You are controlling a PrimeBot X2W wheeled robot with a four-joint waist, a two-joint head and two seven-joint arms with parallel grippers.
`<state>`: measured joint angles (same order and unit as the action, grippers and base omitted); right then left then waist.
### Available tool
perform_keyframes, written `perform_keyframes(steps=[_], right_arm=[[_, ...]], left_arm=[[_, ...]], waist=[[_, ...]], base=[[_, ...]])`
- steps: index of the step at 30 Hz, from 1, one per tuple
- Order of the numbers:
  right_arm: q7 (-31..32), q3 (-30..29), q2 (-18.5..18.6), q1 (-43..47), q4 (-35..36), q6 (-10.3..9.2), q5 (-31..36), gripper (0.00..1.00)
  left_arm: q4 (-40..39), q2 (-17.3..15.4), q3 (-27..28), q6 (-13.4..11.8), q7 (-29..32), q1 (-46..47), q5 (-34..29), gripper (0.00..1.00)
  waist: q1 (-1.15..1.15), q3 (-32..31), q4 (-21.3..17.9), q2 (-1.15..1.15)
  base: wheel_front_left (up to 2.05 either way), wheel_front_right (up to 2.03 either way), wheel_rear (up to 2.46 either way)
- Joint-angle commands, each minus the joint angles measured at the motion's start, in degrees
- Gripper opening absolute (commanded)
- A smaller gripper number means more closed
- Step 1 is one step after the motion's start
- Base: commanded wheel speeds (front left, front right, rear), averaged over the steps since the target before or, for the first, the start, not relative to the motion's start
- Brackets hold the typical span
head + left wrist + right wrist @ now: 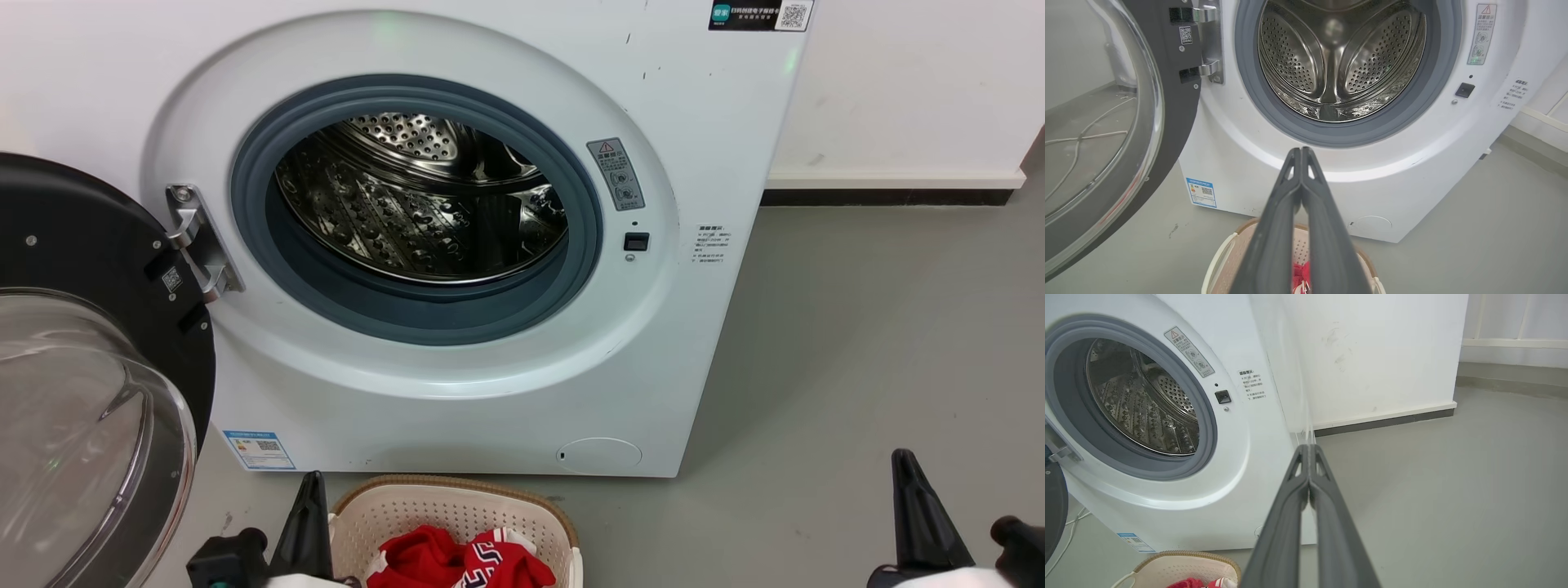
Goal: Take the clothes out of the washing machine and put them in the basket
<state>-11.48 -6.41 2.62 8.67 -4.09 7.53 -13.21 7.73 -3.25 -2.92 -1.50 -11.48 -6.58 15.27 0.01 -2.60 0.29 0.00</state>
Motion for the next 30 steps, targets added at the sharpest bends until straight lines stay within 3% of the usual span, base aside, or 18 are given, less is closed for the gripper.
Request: perform_keyframes(steps=[1,30], right_arm=[[0.23,-0.02,0.14,-1.90,0.57,-0.01,-1.94,0.00],[6.78,-0.02,0.22,-6.89,-3.23,-0.02,-30.52,0.00]], left_arm=[[-0.57,-0.05,0.46,0.30,0.29,1.58,1.75,0.00],[1.90,0.10,3.82,3.60,6.85,5.91,29.62,0.00]], waist=[[0.00,0.01,0.00,0.00],[0.00,0.73,-0.08,0.00]], base=[[0.00,0.00,0.00],[0.00,0.00,0.00]])
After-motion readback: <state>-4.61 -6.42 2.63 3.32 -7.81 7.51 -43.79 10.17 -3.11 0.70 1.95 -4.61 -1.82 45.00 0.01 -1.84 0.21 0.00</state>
